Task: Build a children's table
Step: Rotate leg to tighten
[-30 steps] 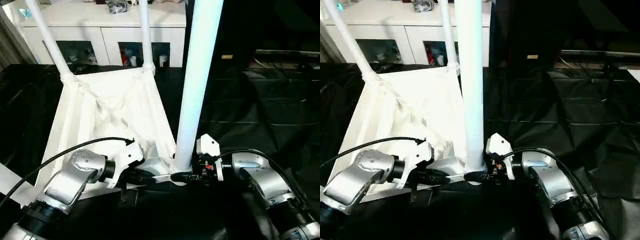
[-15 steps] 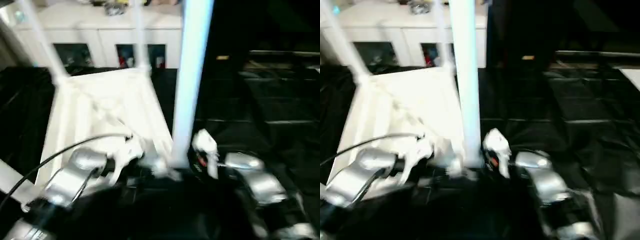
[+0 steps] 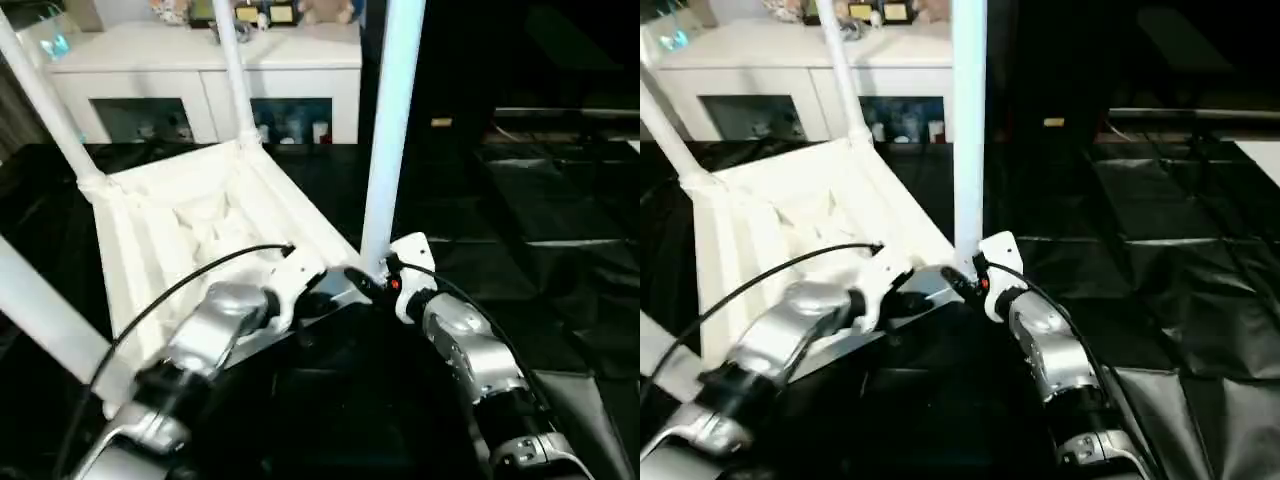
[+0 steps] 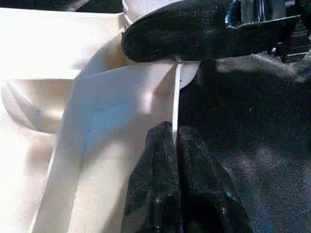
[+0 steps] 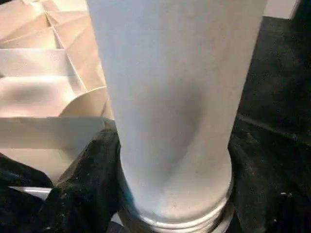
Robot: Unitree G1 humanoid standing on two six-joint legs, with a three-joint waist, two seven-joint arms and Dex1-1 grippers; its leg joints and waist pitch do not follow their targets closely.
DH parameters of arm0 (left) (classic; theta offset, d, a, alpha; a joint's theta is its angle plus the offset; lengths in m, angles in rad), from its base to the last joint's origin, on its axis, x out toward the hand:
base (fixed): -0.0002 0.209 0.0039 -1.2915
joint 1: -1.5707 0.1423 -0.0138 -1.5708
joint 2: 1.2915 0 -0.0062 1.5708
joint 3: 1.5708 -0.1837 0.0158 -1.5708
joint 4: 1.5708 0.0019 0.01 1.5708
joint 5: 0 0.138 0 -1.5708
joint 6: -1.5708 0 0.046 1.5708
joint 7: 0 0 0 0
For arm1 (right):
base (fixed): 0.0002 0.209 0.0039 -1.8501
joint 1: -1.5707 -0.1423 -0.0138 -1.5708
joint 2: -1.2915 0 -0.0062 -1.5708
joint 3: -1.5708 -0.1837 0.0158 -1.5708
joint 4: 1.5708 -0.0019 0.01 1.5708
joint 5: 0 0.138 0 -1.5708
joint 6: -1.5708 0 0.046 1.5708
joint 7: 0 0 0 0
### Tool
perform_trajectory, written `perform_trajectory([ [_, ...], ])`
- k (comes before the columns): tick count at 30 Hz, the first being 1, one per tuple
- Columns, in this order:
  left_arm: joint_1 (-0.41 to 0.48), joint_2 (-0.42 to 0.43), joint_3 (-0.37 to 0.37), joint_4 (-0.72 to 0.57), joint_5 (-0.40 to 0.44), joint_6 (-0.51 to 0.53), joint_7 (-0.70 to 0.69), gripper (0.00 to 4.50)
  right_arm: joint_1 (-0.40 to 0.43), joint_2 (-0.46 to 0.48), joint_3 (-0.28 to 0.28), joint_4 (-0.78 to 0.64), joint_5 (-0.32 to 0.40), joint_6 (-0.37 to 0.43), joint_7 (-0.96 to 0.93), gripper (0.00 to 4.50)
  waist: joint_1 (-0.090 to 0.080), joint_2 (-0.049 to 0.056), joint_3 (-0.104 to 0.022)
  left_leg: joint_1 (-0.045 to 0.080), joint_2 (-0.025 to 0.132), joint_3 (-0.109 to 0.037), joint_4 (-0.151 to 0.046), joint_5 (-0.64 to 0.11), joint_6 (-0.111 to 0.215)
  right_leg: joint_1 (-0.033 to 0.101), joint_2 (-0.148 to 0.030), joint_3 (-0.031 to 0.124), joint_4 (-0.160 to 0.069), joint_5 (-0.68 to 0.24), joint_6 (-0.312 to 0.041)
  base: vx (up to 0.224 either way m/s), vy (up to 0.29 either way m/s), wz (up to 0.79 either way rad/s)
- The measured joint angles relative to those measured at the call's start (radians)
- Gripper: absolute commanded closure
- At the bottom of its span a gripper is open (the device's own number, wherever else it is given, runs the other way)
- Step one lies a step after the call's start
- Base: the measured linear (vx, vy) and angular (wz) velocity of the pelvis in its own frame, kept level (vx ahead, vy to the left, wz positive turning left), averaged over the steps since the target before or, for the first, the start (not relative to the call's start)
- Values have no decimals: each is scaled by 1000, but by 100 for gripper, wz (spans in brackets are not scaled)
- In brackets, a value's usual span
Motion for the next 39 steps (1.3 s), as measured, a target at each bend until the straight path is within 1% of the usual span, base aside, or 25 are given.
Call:
perform_trajectory([
  [2,-1,-2,3,5,0,-5,0,450,0,0,0,0,-1,-1,0,180,0,0,0,0,0,0,-1,0,0,0,0,0,0,0,0,0,0,0],
  [3,-1,-3,3,8,0,-9,0,450,0,0,0,0,-1,-1,0,124,1,0,0,0,0,0,-1,0,0,0,0,0,0,0,0,0,0,0],
  [4,-1,-3,3,8,0,-11,-1,450,0,0,-1,0,0,-1,0,110,1,0,0,0,0,0,-2,0,0,0,0,0,0,0,1,0,0,0],
  [6,0,7,0,6,1,-24,-12,450,1,5,-1,0,16,-3,10,104,1,-1,0,0,0,0,-4,0,0,-1,0,0,0,-1,1,0,0,0],
  [7,1,18,-1,2,1,-27,-26,450,2,5,-1,-1,23,-9,23,89,1,-1,1,0,0,0,-5,0,0,-2,0,0,-1,-1,1,0,0,0],
  [8,3,26,-1,-6,0,-28,-40,450,5,5,-1,-2,24,-18,37,73,-2,-1,1,-1,0,0,-7,0,0,-3,0,-1,-2,-1,1,0,0,0],
  [10,11,47,-3,-22,0,-43,-69,450,12,1,0,-13,26,-22,80,60,-4,-3,2,-1,0,0,-9,0,0,-3,0,-1,-2,-1,1,0,0,0],
  [12,42,86,-14,-65,-3,-81,-115,450,34,-41,20,-48,40,-34,178,60,-5,-5,3,-1,0,0,-11,0,0,-4,1,-1,-2,-1,2,29,-2,-1],
  [14,74,146,-25,-116,-10,-107,-176,450,42,-111,60,-81,56,-45,306,60,-6,-5,3,-2,1,0,-12,0,0,-6,1,-1,-1,-1,1,65,-2,-1],
  [17,100,199,-33,-157,-19,-141,-251,450,46,-141,86,-112,74,-57,412,60,-2,-6,3,-5,3,0,-12,2,4,-8,2,-2,1,-8,0,68,-1,1],
  [18,108,220,-37,-173,-26,-145,-275,450,46,-152,97,-125,87,-59,449,60,2,-6,3,-8,3,0,-12,3,5,-10,2,-3,1,-10,-2,51,2,3],
  [21,134,275,-44,-235,-45,-133,-352,450,47,-188,128,-162,102,-62,566,60,18,-11,1,-19,3,0,-9,1,8,-18,2,-2,2,-12,-3,17,1,1],
  [23,157,312,-45,-272,-60,-126,-395,450,48,-217,152,-170,112,-62,628,60,23,-15,1,-20,3,0,-6,-1,12,-20,1,-1,2,-12,-3,0,0,0],
  [26,168,329,-46,-292,-72,-120,-428,450,51,-236,163,-171,124,-62,680,60,26,-20,3,-20,2,3,-3,-1,12,-20,0,0,2,-12,-3,0,0,0],
  [30,179,359,-49,-317,-80,-106,-458,450,55,-260,195,-174,122,-62,728,60,21,-33,7,-20,3,3,-3,-1,12,-17,0,0,4,-12,-3,0,0,0],
  [37,181,371,-49,-319,-87,-99,-471,450,55,-272,199,-174,122,-63,758,60,19,-34,7,-19,4,4,-3,-1,11,-16,0,1,6,-12,-3,0,0,0],
  [39,179,372,-50,-319,-88,-96,-472,450,55,-272,199,-174,124,-62,760,86,19,-34,7,-19,4,4,-3,-1,11,-16,0,0,5,-12,-3,0,0,0],
])
